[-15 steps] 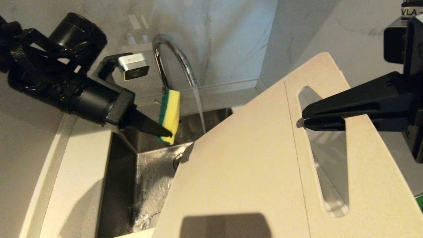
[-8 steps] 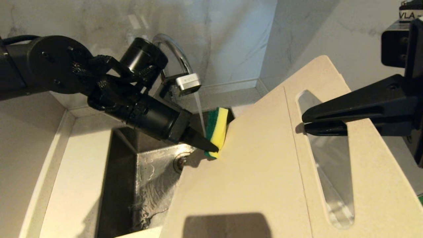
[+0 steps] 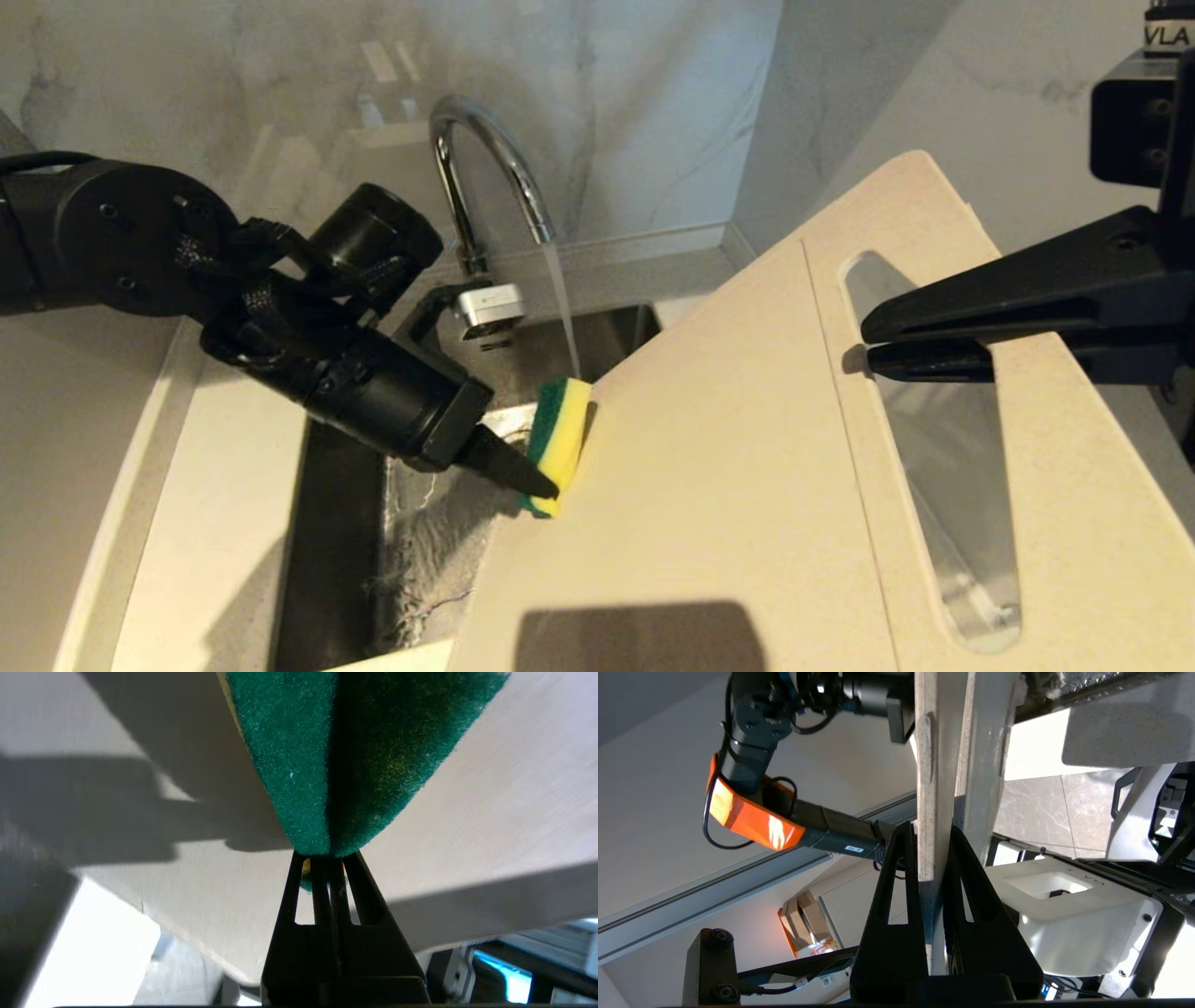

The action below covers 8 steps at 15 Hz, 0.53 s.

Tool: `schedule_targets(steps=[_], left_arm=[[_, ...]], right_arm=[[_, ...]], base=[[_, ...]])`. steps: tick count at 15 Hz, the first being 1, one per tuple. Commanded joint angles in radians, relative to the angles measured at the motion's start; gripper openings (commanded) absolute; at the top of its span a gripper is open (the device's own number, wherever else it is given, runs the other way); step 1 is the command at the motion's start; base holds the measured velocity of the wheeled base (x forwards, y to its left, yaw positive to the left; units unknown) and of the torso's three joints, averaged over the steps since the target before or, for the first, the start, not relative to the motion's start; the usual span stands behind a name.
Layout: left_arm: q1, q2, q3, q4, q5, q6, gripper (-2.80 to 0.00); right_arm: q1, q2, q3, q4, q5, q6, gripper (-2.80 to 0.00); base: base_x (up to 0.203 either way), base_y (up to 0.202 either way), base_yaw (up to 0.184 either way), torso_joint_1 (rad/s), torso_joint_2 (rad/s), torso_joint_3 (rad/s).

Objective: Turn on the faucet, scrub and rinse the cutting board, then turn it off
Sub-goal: Scrub the cutting board underwater

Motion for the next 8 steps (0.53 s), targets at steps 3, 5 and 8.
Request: schedule_targets(steps=[3, 5, 8], left_arm=[[0.07, -0.227, 0.289, -0.002, -0.006, 0.001, -2.8], [0.114, -0.344, 0.418, -0.004, -0.007, 0.0, -2.8], [0.183, -0.538, 0.571, -0.004, -0.007, -0.004, -2.8]], right_arm=[[0.0, 0.001, -0.001, 0.004, 0.003, 0.006, -2.8], [0.0, 0.002, -0.001, 0.004, 0.003, 0.008, -2.8], [-0.001, 0.002, -0.001, 0.004, 0.0, 0.011, -2.8]], base=[[0.0, 0.0, 0.0, 0.0, 0.0, 0.0], [0.0, 0.0, 0.0, 0.0, 0.0, 0.0], [0.0, 0.0, 0.0, 0.0, 0.0, 0.0]])
